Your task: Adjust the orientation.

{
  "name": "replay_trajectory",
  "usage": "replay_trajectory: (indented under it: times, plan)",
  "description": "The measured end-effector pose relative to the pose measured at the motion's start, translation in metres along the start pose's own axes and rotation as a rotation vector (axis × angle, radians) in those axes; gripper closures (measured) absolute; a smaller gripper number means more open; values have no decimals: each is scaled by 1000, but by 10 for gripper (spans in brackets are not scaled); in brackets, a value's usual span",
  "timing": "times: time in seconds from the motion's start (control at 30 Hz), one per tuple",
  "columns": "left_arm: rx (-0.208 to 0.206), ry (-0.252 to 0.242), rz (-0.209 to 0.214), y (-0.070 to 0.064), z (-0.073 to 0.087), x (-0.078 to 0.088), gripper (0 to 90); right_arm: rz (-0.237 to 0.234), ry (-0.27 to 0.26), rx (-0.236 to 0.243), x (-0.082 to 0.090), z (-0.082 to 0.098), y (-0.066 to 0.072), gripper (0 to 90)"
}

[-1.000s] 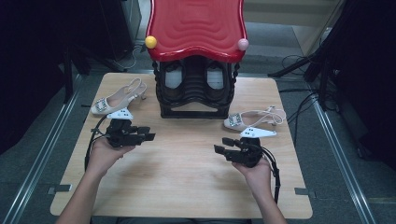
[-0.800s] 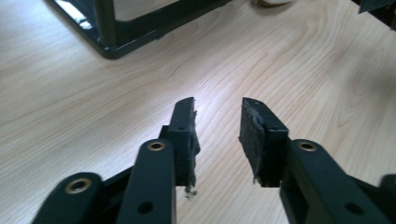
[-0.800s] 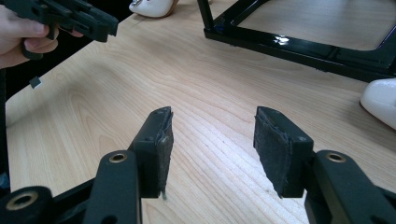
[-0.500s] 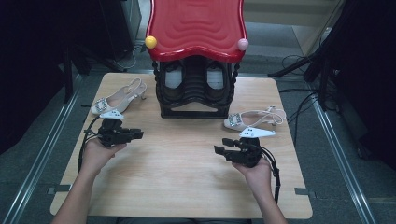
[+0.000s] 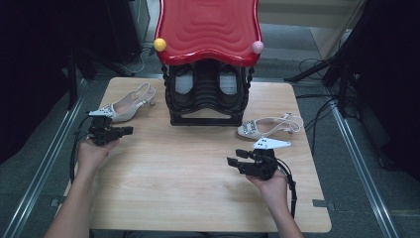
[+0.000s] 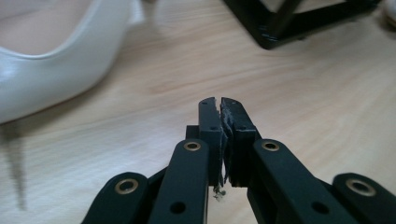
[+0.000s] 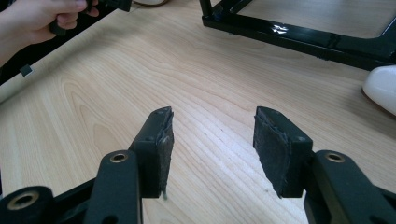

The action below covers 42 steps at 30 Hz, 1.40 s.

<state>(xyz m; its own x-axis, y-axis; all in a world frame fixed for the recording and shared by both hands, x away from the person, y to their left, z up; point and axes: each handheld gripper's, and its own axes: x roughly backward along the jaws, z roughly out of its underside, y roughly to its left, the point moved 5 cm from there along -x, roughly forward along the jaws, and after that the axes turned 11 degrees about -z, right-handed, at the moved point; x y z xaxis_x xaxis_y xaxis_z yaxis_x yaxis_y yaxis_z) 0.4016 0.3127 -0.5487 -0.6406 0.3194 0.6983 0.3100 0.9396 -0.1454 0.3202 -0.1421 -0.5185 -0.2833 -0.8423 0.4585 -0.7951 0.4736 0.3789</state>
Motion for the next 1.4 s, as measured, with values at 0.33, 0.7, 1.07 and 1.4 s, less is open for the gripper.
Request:
replay_trajectory:
  times: [0.33, 0.7, 1.07, 1.4]
  plan:
    - [44, 23, -59, 29, -5, -20, 890, 31, -11, -26, 10, 9, 1, 493]
    - [67, 30, -91, 52, -12, -35, 897, 76, -24, -58, 24, 21, -1, 493]
    - [105, 18, -198, 72, -11, -29, 900, 81, -19, -58, 23, 23, -2, 493]
    - [114, -4, -65, 44, -34, -17, 899, 84, -9, -50, 21, 23, -1, 493]
